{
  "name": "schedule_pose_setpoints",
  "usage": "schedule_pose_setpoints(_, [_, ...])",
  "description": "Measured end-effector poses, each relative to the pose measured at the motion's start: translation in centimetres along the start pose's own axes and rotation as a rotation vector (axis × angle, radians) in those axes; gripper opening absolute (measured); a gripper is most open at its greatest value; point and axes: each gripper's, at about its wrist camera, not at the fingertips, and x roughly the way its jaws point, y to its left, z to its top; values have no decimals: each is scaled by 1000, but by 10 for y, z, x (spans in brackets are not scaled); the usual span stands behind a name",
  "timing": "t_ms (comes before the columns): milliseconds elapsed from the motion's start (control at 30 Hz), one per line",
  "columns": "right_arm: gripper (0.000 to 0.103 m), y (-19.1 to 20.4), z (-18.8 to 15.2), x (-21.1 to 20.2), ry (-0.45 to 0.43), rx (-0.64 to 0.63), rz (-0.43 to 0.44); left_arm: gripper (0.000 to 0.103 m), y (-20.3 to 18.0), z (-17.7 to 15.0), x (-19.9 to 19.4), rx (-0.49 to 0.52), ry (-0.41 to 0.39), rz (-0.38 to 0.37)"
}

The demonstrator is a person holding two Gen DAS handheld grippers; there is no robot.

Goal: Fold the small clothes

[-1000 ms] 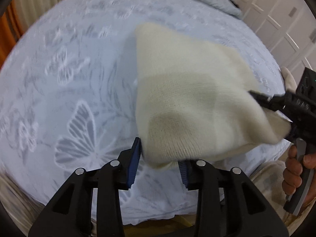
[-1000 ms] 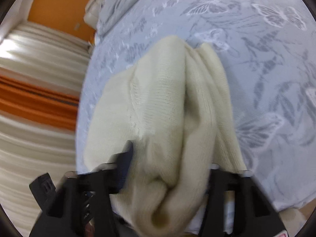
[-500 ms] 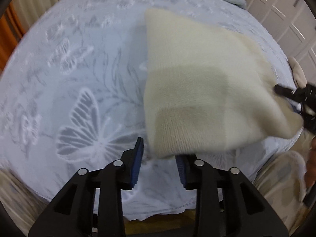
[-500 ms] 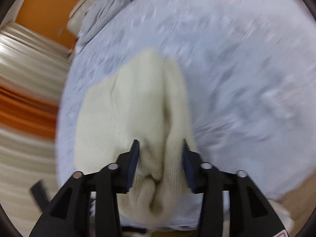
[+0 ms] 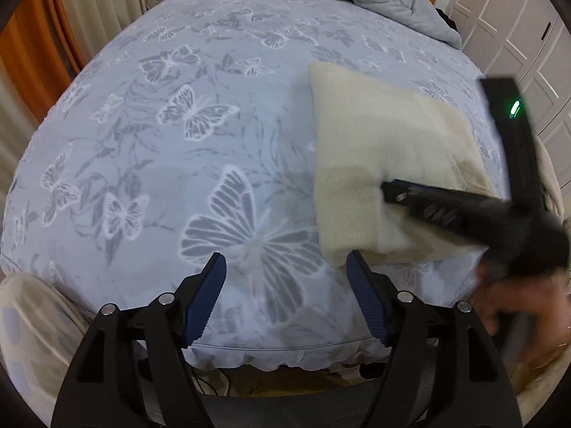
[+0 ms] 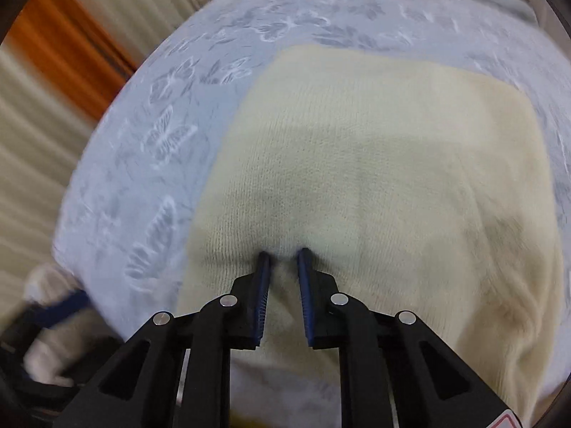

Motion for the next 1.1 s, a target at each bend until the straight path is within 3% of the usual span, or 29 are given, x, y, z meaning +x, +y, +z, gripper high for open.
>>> schedule_pose_setpoints(33, [14,-7,-2,-27,-60,26,25,75,0,0,-3,-1,-4,-6])
schedule_pose_setpoints(100, [19,-25,-13,-64,-149,83,-7,77,1,3,-5,-7,-17,-20])
schedule_pose_setpoints(233, [54,-93,-28,-92,-201,297,-108,78,-18,16,0,18,-24,-62])
schedule_pose_setpoints(267, [54,-103,-30,-89,-187,330,-100,78,-24,19,2,25,-27,-72])
schedule_pose_setpoints(367, [54,-117,-21,-65,-120,347,-15,78,-48,28,13,70,-31,-75])
schedule_pose_setpoints(400, [54,-113,-16,-54,-93,320,-38,78,-54,29,17,84,-25,-67])
schedule_pose_setpoints(433, [46,-111,-11,-44,-76,292,-48,78,-61,30,23,100,-16,-61])
schedule_pose_setpoints(500, [15,-105,-3,-44,-84,266,-43,78,-69,32,34,117,6,-48])
schedule_pose_setpoints(567, [14,-109,3,-75,-212,274,-16,78,-74,33,43,132,24,-26])
schedule_pose_setpoints(633, [14,-125,7,-77,-243,286,-15,78,-75,31,49,143,37,-9])
schedule_pose_setpoints(733, [16,-153,0,-22,-32,301,-33,81,-73,27,64,138,67,-14])
schedule_pose_setpoints(800, [17,-151,-4,-33,-61,295,-19,81,-75,26,71,146,87,6])
schedule_pose_setpoints(900, [19,-138,-15,-83,-225,331,-51,81,-72,27,68,147,77,5])
schedule_pose_setpoints(967, [22,-125,-19,-99,-286,301,-36,82,-69,27,69,134,82,-1])
schedule_pose_setpoints(1033, [22,-116,-26,-91,-235,259,-31,82,-67,27,70,114,89,-11])
schedule_pose_setpoints(1100, [18,-118,-30,-52,-93,212,-132,82,-68,28,70,116,88,-6])
